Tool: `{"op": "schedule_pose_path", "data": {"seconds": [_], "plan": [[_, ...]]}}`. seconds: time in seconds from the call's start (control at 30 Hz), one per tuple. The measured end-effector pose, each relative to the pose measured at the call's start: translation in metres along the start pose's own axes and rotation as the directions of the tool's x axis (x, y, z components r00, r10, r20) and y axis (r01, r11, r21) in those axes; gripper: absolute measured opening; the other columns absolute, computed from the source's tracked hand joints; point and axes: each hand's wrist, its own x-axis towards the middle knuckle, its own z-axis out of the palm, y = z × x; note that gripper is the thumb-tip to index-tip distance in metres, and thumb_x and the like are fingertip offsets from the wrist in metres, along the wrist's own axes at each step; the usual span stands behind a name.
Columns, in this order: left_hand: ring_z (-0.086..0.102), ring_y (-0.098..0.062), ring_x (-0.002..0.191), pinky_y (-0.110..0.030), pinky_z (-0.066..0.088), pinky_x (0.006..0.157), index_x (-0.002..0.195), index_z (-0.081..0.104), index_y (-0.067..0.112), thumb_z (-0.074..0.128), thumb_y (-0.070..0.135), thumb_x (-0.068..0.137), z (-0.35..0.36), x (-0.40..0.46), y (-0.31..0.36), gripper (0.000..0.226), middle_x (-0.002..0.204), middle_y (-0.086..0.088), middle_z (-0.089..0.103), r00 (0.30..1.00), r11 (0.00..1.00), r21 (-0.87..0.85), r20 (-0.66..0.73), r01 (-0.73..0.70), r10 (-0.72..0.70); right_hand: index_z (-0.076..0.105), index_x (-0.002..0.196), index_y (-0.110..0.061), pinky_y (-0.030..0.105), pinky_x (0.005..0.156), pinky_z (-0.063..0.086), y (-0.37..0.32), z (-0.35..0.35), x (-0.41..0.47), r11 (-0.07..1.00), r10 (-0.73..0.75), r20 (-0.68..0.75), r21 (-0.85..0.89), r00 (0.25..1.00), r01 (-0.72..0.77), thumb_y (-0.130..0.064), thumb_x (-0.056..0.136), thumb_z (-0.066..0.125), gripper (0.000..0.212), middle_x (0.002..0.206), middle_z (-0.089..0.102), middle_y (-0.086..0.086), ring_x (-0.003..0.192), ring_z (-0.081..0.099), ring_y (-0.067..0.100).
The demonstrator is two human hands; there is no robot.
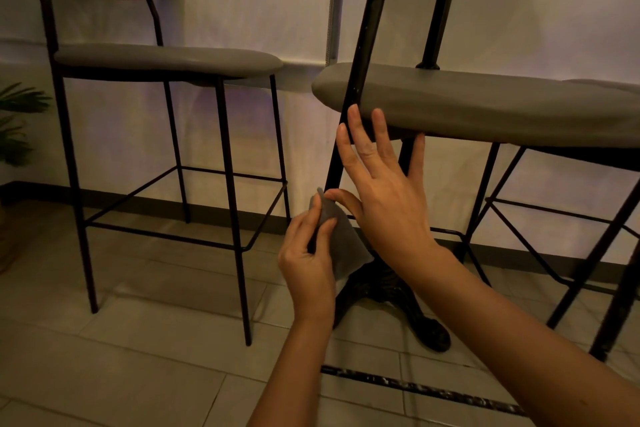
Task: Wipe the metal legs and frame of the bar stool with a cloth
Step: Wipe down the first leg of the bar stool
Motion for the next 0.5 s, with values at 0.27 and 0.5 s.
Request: {"op": "schedule_pose_path", "data": {"seconds": [0.27,0.5], "plan": [[0.056,0.001,0.102,-0.016,0.047,0.087,0.122,0.057,0.008,0.057,0.007,0.087,0.0,-0.01,-0.014,0.036,0.104,0.009,0.06,1.0,1.0,0.01,-0.006,-0.004,0.004,0.015,0.145,-0.014,0.068,0.104,0.013,0.0,0.001,0.0,1.0,-0.002,0.01,0.002,1.0,0.002,-0.046,0.085,0.046,0.075,0.154,0.015,0.006,0.14,0.003,0.024],[0.055,0.008,0.099,-0.008,0.044,0.084,0.122,0.055,0.018,0.057,0.004,0.086,-0.009,-0.023,-0.023,0.038,0.102,0.017,0.059,0.997,0.997,0.012,-0.012,0.07,-0.07,0.014,0.145,-0.013,0.069,0.103,0.014,-0.001,0.001,0.0,1.0,0.005,0.02,-0.004,1.0,-0.005,-0.048,0.084,0.047,0.077,0.154,0.014,0.007,0.139,0.002,0.024]]}}
